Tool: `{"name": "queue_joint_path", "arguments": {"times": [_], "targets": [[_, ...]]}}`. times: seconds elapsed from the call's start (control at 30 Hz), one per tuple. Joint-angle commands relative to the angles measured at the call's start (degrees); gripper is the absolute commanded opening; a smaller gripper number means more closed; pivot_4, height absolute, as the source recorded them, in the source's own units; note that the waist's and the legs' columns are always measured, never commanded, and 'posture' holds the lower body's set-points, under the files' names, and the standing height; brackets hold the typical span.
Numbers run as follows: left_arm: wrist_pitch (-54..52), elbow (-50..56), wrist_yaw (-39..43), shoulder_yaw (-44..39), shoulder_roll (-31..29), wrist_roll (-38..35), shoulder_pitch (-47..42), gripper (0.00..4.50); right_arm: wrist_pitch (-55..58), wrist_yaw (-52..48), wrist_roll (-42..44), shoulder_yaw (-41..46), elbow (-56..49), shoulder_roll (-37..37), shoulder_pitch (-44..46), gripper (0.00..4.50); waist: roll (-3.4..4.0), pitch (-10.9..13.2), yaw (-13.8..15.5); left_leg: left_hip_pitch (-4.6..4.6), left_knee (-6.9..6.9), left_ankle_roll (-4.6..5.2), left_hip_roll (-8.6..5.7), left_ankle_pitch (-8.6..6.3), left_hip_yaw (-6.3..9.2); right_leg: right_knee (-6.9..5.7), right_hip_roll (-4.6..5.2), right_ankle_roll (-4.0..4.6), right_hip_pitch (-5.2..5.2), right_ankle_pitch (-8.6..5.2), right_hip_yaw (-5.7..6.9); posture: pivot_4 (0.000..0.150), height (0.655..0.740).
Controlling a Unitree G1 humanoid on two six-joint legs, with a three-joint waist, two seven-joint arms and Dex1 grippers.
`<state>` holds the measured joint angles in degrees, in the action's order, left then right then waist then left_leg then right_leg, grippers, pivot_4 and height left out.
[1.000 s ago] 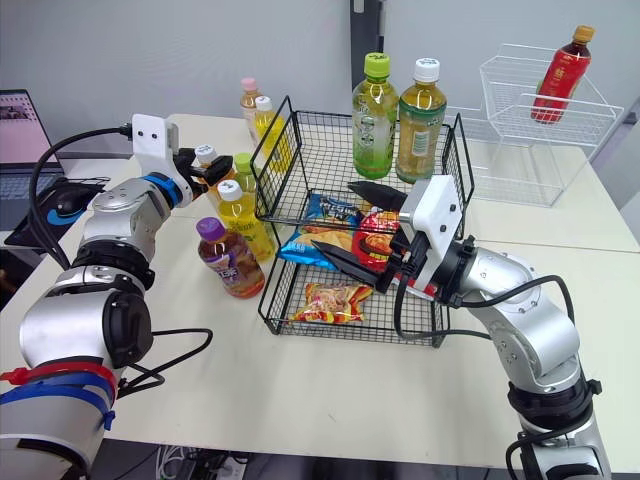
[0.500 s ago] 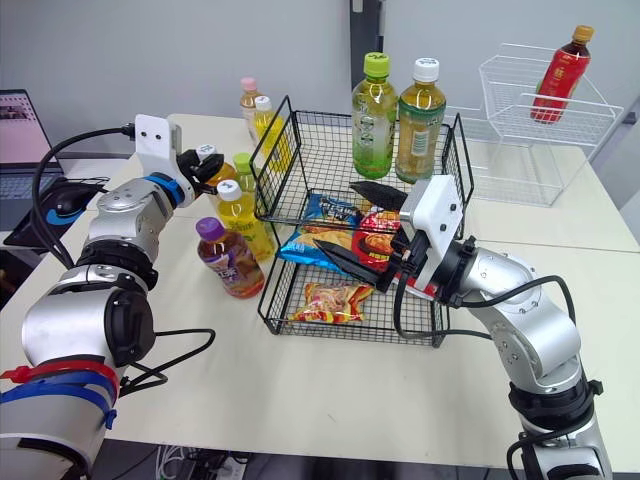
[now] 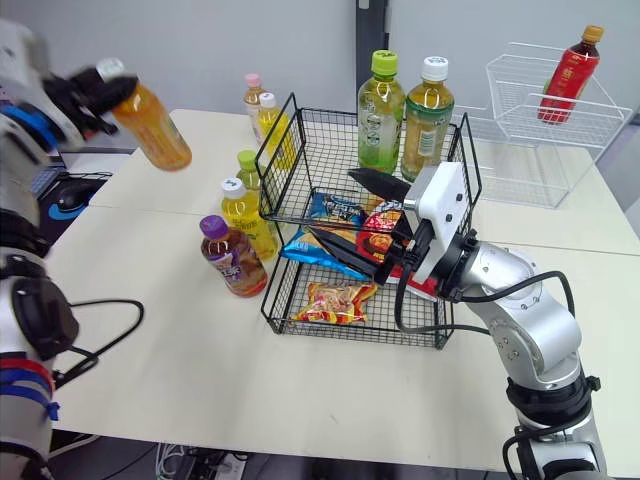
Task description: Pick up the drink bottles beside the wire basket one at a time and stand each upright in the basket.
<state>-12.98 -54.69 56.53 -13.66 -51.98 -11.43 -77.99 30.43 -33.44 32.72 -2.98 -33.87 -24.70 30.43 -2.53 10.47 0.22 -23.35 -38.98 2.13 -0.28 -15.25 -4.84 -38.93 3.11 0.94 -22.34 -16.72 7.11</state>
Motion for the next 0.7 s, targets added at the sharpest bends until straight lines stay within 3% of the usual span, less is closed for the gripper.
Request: {"name": "queue_joint_path", "arguments": {"times": [0.03, 0.23, 0.33, 0.7], "targets": [[-6.7, 5.7, 6.9, 0.8, -3.5, -2.8, -7.8, 1.33, -1.6, 0.7, 0.1, 1.4, -1.8, 0.4, 0.9, 4.5, 0.0, 0.0, 0.0, 0.0, 0.0, 0.0, -0.02, 0.0, 0.0, 0.01, 0.01, 0.0, 0.0, 0.0, -0.02, 0.15, 0.74], [-14.8, 0.3, 12.5, 3.6, -1.8, -2.6, -22.3, 1.33, -3.3, 1.4, -1.4, 1.1, -1.1, 1.3, 1.4, 4.5, 0.01, 0.0, -0.1, 0.02, 0.0, 0.02, -0.02, 0.01, 0.02, -0.09, -0.01, -0.02, -0.02, -0.02, -0.02, 0.15, 0.74], [-13.9, -3.5, 12.6, 4.2, 1.0, -1.9, -26.3, 1.33, -4.2, 2.4, -2.5, 1.1, -0.8, 1.9, 1.7, 4.5, 0.01, 0.0, -0.2, 0.02, -0.01, 0.02, -0.02, 0.01, 0.02, -0.1, -0.01, -0.04, -0.03, -0.02, -0.03, 0.15, 0.74], [-5.3, -11.2, 10.9, 5.9, 13.3, 1.0, -25.9, 1.33, -4.2, 6.7, -4.4, 1.5, -3.2, 3.6, -0.2, 4.5, 0.02, 0.0, -0.3, -0.03, 0.0, 0.02, -0.02, 0.02, 0.0, -0.09, -0.01, -0.03, -0.11, -0.02, -0.04, 0.15, 0.74]]}}
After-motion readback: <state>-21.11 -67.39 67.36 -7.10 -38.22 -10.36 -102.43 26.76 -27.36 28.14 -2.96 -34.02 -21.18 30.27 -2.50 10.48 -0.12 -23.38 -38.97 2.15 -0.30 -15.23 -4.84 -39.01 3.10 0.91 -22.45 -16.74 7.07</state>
